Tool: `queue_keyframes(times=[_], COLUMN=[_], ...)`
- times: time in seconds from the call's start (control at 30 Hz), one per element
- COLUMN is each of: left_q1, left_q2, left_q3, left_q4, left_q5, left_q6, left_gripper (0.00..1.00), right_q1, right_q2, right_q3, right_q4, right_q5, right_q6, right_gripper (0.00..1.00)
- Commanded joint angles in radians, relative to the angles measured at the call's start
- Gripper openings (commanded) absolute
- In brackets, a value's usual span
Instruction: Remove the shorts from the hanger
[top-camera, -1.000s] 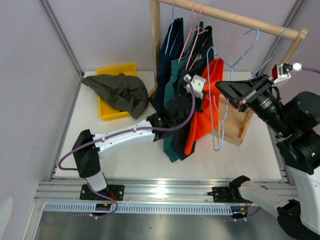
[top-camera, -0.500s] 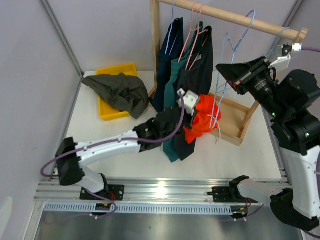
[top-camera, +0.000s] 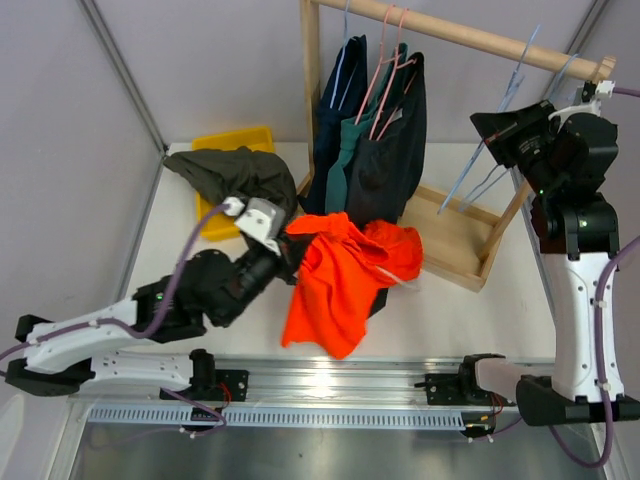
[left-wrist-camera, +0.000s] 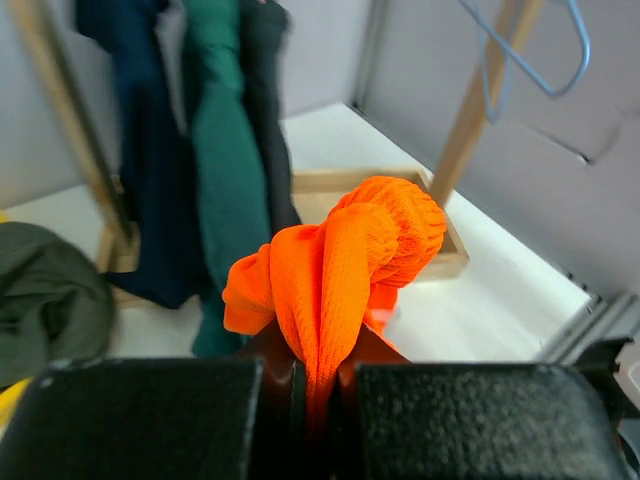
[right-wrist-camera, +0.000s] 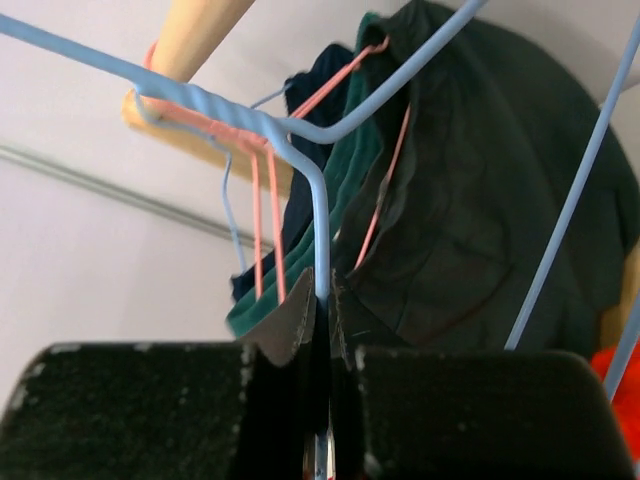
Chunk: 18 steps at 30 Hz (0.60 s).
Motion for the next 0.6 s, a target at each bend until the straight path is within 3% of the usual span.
queue_keyframes(times=[0.0,0.23,0.4,0.57], left_q1=[0.005,0.130,0.333,0.410], left_q2=[-0.050,-0.109,-0.075,-0.021], left_q3=[0.069,0.136,0.230,0.373], left_q4=[-0.105,-0.203,-0.255,-0.240], left_q5=[-0.156,-0.160,-0.063,-0.026], left_q6=[0.036,0.098,0.136,0.231], left_gripper=[0.00,0.00,0.00,0.00], right_q1=[-0.072,-0.167,-0.183,-0.190], right_q2=[0.037,0.101,0.057,-0.023], right_q3=[-0.021,-0.031,-0.068,-0.120], right_q4=[0.134,0.191,0.185,0.154], right_q5=[-0.144,-0.221,-0.238,-0.245], right_q6=[0.000,0.025,0.019,0.006], right_gripper=[0.00,0.00,0.00,0.00])
